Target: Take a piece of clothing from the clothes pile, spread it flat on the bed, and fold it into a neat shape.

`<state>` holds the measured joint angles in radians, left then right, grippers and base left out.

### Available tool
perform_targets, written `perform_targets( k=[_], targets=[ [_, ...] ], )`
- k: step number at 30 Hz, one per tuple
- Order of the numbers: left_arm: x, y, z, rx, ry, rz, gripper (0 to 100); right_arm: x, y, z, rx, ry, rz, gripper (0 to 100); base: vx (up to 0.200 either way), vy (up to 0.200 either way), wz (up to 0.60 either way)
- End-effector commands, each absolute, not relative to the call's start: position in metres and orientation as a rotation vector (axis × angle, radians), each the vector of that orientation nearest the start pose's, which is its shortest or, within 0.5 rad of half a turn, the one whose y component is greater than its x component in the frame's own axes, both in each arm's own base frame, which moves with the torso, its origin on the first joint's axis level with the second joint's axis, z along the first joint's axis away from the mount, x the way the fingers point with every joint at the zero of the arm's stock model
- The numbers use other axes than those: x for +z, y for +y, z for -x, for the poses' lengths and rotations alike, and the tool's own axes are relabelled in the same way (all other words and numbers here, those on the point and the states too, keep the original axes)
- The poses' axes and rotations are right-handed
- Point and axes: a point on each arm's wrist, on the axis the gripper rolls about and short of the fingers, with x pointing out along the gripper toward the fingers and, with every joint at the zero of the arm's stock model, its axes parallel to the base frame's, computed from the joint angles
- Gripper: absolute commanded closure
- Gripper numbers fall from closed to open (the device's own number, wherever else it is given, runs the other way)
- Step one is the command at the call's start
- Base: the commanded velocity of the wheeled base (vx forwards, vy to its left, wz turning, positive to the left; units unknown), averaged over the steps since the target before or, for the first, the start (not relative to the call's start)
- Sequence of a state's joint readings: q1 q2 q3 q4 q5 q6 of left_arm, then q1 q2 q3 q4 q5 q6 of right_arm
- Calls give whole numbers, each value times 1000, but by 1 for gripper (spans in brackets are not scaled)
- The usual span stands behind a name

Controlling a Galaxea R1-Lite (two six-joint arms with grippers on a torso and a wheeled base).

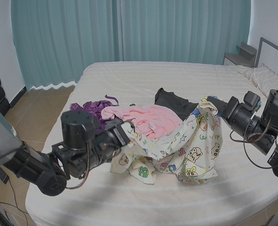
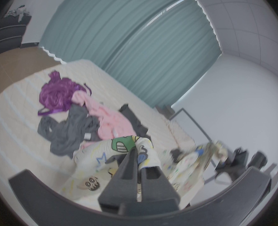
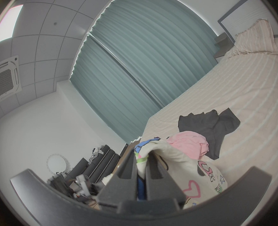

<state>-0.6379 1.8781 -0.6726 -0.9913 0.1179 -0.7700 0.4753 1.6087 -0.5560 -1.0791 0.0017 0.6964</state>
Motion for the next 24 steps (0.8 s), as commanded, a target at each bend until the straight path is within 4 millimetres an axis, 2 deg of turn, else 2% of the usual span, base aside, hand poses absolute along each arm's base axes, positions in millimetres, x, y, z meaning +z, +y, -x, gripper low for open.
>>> perform_targets(
  k=[1,2,3,4,5,6,8,10,12,14,15,16,18,19,20,24],
  targets=[
    [262,-174,-243,-380,72,819,100,230,118,-241,483,-3,-774,100,0,0,0],
    [277,-171,-238,-391,40,828,100,251,116,-232,523,-57,-783,100,0,0,0],
    [286,-169,-233,-408,15,837,100,263,116,-224,555,-71,-787,100,0,0,0],
    [286,-169,-233,-408,15,837,100,263,116,-224,555,-71,-787,100,0,0,0],
    [297,-166,-227,-426,-16,842,100,285,118,-208,626,-108,-799,100,0,0,0],
    [299,-166,-225,-431,-21,841,100,293,119,-200,656,-123,-805,100,0,0,0],
    [299,-168,-222,-435,-20,836,100,301,121,-189,701,-137,-812,100,0,0,0],
    [293,-169,-222,-432,0,827,100,299,123,-181,730,-118,-813,100,0,0,0],
    [286,-169,-222,-426,21,818,100,291,125,-180,731,-86,-807,100,0,0,0],
    [260,-172,-219,-410,106,782,100,252,126,-180,718,58,-768,100,0,0,0],
    [260,-172,-219,-410,106,782,100,252,126,-180,718,58,-768,100,0,0,0],
    [239,-176,-216,-404,176,754,100,225,125,-178,715,162,-748,100,0,0,0],
    [220,-183,-213,-400,245,723,100,202,125,-176,720,270,-737,100,0,0,0],
    [220,-183,-213,-400,245,723,100,202,125,-176,720,270,-737,100,0,0,0],
    [205,-186,-213,-389,296,709,100,186,128,-180,712,347,-741,100,0,0,0],
    [185,-190,-219,-368,375,755,100,165,134,-187,686,416,-748,100,0,0,0]
  ],
)
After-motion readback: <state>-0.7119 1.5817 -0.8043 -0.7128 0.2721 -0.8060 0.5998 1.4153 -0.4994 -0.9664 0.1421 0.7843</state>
